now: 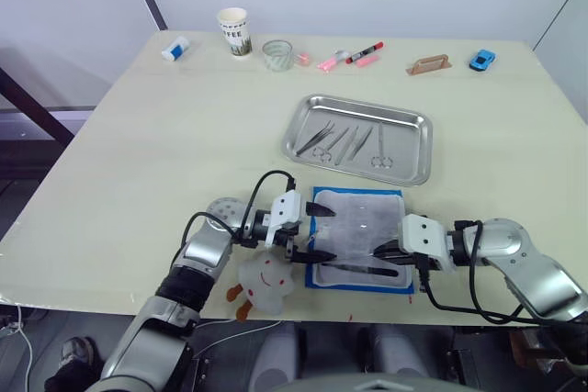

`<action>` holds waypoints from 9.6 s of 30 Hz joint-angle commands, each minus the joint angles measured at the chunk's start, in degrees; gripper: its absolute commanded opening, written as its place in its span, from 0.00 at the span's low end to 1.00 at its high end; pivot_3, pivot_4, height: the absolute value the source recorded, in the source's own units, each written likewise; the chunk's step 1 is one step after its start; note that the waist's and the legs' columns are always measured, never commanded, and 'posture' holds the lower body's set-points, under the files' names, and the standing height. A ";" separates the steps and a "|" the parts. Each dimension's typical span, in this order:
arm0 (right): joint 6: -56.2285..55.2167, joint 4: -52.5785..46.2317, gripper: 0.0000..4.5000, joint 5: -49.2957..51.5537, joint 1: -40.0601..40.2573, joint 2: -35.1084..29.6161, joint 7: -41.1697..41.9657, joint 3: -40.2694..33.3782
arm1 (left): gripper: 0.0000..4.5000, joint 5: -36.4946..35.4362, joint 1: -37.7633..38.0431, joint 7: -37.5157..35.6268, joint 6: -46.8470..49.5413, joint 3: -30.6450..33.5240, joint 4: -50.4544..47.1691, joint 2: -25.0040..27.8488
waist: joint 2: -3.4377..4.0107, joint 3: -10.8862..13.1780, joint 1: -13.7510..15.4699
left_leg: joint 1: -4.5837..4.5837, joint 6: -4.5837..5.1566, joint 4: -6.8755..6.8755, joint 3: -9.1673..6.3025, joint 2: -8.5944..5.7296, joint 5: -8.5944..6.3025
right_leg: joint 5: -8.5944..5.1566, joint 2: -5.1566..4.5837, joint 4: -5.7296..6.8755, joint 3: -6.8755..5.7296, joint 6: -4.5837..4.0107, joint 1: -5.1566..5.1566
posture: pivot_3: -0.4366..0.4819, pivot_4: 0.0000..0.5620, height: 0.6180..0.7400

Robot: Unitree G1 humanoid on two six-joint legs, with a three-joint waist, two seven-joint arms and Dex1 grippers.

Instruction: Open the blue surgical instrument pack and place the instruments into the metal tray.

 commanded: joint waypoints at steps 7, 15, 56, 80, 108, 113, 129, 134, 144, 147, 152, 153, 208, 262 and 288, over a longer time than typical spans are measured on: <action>3.80 -3.81 0.05 0.45 -0.37 -1.46 0.26 -0.57 | 1.00 1.61 1.12 0.80 2.26 -1.20 0.42 0.19 | 0.00 0.00 0.11 | -0.01 0.00 0.01 0.00 0.00 0.00 | 0.00 0.00 0.01 0.00 0.00 0.00 | 0.48 0.27 1.00; 5.91 -5.93 0.05 1.53 -0.64 -2.36 0.34 -1.90 | 1.00 1.61 1.17 0.96 2.61 -1.22 -0.03 0.10 | 0.00 0.00 0.16 | -0.02 0.00 0.02 -0.01 0.00 0.00 | 0.00 -0.01 0.01 -0.01 0.00 0.00 | 0.48 0.27 1.00; 5.40 1.95 0.01 -1.53 -2.29 -3.07 2.32 2.69 | 1.00 1.99 1.41 1.72 2.15 -1.35 0.24 -0.83 | -0.17 -0.15 0.36 | 0.02 0.00 0.05 -0.02 -0.01 0.00 | 0.01 -0.02 0.06 -0.02 0.00 0.02 | 0.48 0.27 1.00; 30.61 -15.65 0.01 4.42 -8.93 -8.25 1.15 1.46 | 1.00 3.01 1.43 1.90 1.41 -1.91 0.85 -0.87 | -0.14 -0.13 1.19 | -0.02 0.00 0.07 -0.03 -0.01 0.00 | 0.00 -0.07 0.06 -0.04 -0.01 -0.01 | 0.48 0.27 1.00; 26.74 -15.43 0.01 9.71 2.22 -22.57 2.24 -12.36 | 1.00 2.42 1.67 2.47 3.88 -1.49 -0.77 -0.96 | -0.12 -0.11 1.25 | -0.04 0.00 0.06 -0.02 0.00 0.00 | 0.00 -0.07 0.04 -0.04 0.00 -0.01 | 0.48 0.27 1.00; 26.79 -14.20 0.01 15.16 5.79 -21.88 4.21 -20.40 | 1.00 2.52 1.74 2.61 3.42 -1.44 -0.35 -1.01 | -0.12 -0.11 1.28 | -0.05 0.00 0.06 -0.01 -0.01 0.00 | 0.00 -0.07 0.03 -0.03 0.00 0.00 | 0.48 0.27 1.00; 45.99 -4.52 0.01 23.12 -18.62 6.40 -26.04 -23.64 | 1.00 2.57 2.11 3.51 2.94 -1.44 -0.31 -1.11 | -0.07 -0.10 1.22 | -0.05 0.00 0.06 -0.02 0.01 0.00 | 0.01 -0.06 0.08 -0.01 -0.01 -0.02 | 0.48 0.27 1.00; 51.79 4.08 0.01 18.00 -27.52 18.41 -41.19 -24.60 | 1.00 2.54 2.31 3.78 3.30 -1.43 -0.89 -1.08 | -0.01 -0.09 1.15 | -0.12 0.00 0.05 -0.05 0.01 0.00 | 0.01 -0.10 0.07 -0.07 -0.01 -0.06 | 0.48 0.27 1.00; 50.35 18.72 0.01 13.20 -34.64 32.21 -56.82 -34.02 | 1.00 2.34 2.59 4.10 4.45 -1.13 -2.04 -1.07 | 0.11 -0.10 0.26 | -0.14 0.00 0.00 0.03 0.00 0.01 | 0.02 -0.15 0.11 -0.01 -0.01 -0.11 | 0.48 0.27 1.00; 48.60 21.31 0.01 12.08 -35.31 35.28 -60.91 -36.34 | 1.00 2.27 2.79 4.25 4.86 -1.09 -2.54 -1.04 | 0.15 -0.10 -0.14 | -0.09 0.00 0.00 0.03 0.00 0.01 | 0.03 -0.14 0.17 0.01 -0.01 -0.11 | 0.48 0.27 1.00; 47.09 22.72 0.01 11.45 -35.48 37.99 -63.30 -36.75 | 1.00 2.21 3.13 4.56 5.24 -1.13 -3.05 -0.91 | 0.18 -0.10 -0.17 | -0.10 0.00 -0.01 0.02 0.01 0.01 | 0.03 -0.12 0.16 0.00 -0.01 -0.11 | 0.48 0.27 1.00; 46.80 22.93 0.01 11.32 -35.47 38.29 -63.60 -36.62 | 1.00 2.20 3.20 4.57 5.28 -1.12 -3.12 -0.88 | 0.18 -0.10 -0.18 | -0.10 0.00 -0.02 0.02 0.01 0.01 | 0.03 -0.13 0.15 0.00 0.00 -0.11 | 0.48 0.27 1.00; 36.78 35.02 0.33 10.19 -37.21 40.49 -65.86 -35.02 | 1.00 2.16 4.41 5.22 5.15 -1.29 -3.72 -0.82 | 0.24 -0.07 -0.41 | -0.08 0.00 -0.09 0.03 0.05 0.00 | 0.02 -0.16 0.10 0.03 -0.01 -0.12 | 0.48 0.27 1.00; 6.05 -15.90 0.99 16.36 19.82 -3.86 -4.44 -24.38 | 1.00 1.67 2.16 2.69 3.70 -1.16 -0.16 -0.28 | 0.04 0.07 0.00 | -0.09 0.00 -0.06 -0.01 -0.02 0.00 | -0.02 -0.04 -0.12 0.00 0.05 -0.01 | 0.48 0.27 1.00; -3.11 -7.60 0.55 2.05 15.07 0.36 -7.84 -5.68 | 1.00 1.89 2.88 2.40 2.67 -1.34 -0.19 0.22 | -0.03 0.07 0.12 | -0.05 0.00 -0.04 -0.03 -0.01 0.00 | -0.01 0.01 -0.06 -0.02 0.02 -0.01 | 0.48 0.27 1.00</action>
